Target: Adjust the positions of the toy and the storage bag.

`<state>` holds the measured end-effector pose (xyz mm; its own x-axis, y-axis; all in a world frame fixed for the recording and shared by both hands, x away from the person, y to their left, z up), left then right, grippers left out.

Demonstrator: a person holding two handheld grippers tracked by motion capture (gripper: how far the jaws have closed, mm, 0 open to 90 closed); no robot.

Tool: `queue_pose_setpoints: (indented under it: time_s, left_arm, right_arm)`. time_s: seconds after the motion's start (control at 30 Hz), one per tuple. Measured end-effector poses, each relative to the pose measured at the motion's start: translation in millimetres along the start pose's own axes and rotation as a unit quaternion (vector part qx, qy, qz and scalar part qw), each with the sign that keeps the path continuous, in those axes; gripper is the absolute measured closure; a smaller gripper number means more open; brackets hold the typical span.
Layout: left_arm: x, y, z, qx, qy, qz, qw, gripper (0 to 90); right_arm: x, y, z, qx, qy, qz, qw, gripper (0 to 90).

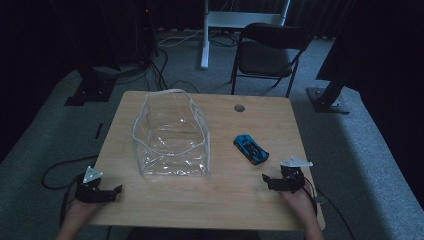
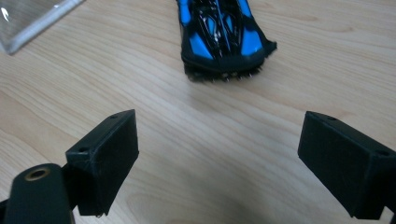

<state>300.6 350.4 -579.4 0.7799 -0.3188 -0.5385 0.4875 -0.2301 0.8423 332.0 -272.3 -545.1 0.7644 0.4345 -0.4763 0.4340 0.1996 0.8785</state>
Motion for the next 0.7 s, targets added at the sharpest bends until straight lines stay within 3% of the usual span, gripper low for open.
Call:
queue_pose_setpoints:
  time_s: [0.37, 0.7]
  left_arm:
    - [0.0, 0.0, 0.1, -0.001, 0.001, 0.000, 1.0000, 1.4]
    - [0.0, 0.1, 0.1, -0.001, 0.001, 0.000, 1.0000, 1.4]
  right_arm:
    - [15.7, 25.4, -2.5, -0.008, 0.014, 0.011, 0.9998, 11.6]
    - [38.0, 44.1, -2.9, -0.018, 0.026, 0.004, 0.9995, 11.6]
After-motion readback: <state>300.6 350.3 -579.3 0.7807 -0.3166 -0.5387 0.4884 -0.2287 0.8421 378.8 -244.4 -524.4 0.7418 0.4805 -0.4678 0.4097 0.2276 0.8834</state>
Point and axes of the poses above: each handheld gripper's, and its own axes: x roughly forward along the jaws, y roughly out of its top, z roughly to its right, the point moved 3 cm from there along x, roughly forward along the jaws, and after that the axes turned 13 degrees about z, right-handed, at the moved point
